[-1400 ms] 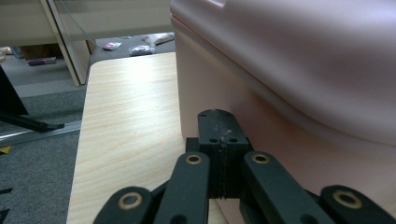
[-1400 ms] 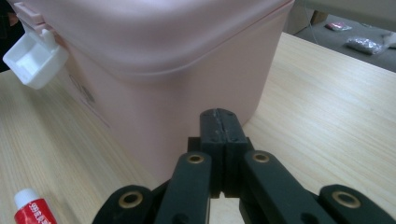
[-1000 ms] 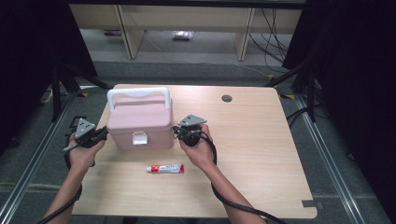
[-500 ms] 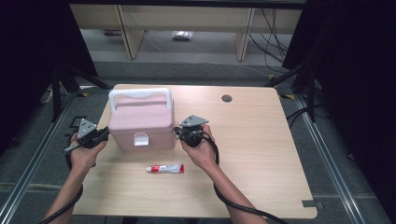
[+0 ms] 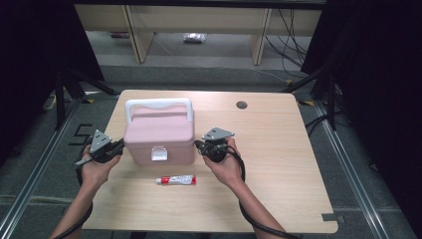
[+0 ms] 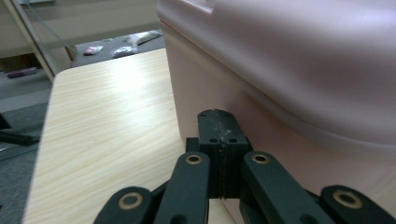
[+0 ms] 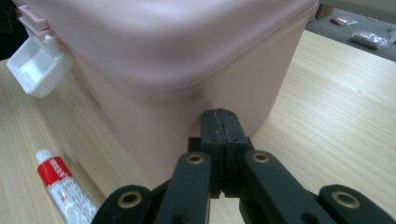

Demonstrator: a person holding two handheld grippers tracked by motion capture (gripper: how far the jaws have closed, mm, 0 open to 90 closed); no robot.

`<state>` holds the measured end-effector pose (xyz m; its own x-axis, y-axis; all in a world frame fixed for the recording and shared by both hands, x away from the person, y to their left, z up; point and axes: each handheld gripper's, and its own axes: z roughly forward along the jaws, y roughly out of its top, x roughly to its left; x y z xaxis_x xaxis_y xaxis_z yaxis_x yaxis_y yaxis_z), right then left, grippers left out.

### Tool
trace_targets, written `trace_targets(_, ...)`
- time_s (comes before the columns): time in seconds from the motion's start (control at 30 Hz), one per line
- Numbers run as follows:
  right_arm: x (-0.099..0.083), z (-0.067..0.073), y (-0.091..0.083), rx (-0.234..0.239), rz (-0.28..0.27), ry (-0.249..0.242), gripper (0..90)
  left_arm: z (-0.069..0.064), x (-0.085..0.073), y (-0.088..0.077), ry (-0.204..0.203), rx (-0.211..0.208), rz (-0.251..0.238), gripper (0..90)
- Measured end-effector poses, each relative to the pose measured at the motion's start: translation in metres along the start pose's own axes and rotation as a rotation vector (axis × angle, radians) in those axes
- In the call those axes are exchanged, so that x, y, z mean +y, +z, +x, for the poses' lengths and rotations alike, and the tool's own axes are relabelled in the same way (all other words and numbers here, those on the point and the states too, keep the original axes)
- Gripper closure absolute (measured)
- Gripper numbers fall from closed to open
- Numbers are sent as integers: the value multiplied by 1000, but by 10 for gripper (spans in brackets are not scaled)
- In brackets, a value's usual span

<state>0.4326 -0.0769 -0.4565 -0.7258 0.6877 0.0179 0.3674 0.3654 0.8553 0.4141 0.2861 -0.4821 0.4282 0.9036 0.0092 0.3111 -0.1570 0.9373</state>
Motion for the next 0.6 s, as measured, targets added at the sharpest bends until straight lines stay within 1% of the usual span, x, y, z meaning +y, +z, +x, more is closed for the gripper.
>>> trace_targets(0.03,-2,-2,-2,-5,-13,-5,900,-4,0,1,5,-6,-2,900)
trace_targets(0.07,-4,-5,-7,-11,-11,-4,900,-9,1,2,11,-14,-5,899)
trace_targets(0.1,-4,-5,-7,-11,-11,-4,900,-9,1,2,11,-14,-5,900)
trace_targets(0.17,-6,-10,-13,-14,5,-5,900,-15,2,3,25,-29,1,899)
trace_targets(0.2,-7,-12,-15,-22,-3,-8,900,-18,3,4,27,-35,2,900)
trace_targets(0.23,-9,-13,-18,-15,5,24,900,-20,4,5,34,-40,4,899)
trace_targets(0.27,-10,-15,-20,-20,7,15,900,-23,5,7,45,-40,7,900)
trace_targets(0.3,-12,-16,-23,-21,-4,16,900,-25,6,9,48,-44,7,900)
trace_targets(0.37,-15,-18,-28,-23,10,14,900,-27,7,13,54,-50,8,899)
trace_targets(0.4,-18,-19,-30,-18,1,3,900,-30,9,15,57,-51,13,899)
trace_targets(0.43,-18,-19,-30,-18,1,3,900,-30,9,15,57,-51,13,899)
trace_targets(0.47,-19,-18,-31,-18,5,16,900,-31,9,16,59,-51,10,899)
trace_targets(0.5,-20,-18,-34,-30,13,14,900,-32,10,16,61,-53,13,900)
trace_targets(0.53,-21,-18,-34,-26,3,15,900,-33,10,17,61,-57,12,900)
trace_targets(0.57,-22,-18,-36,-23,7,19,900,-34,10,17,61,-59,10,900)
trace_targets(0.6,-22,-17,-38,-32,15,22,900,-35,10,18,62,-63,10,899)
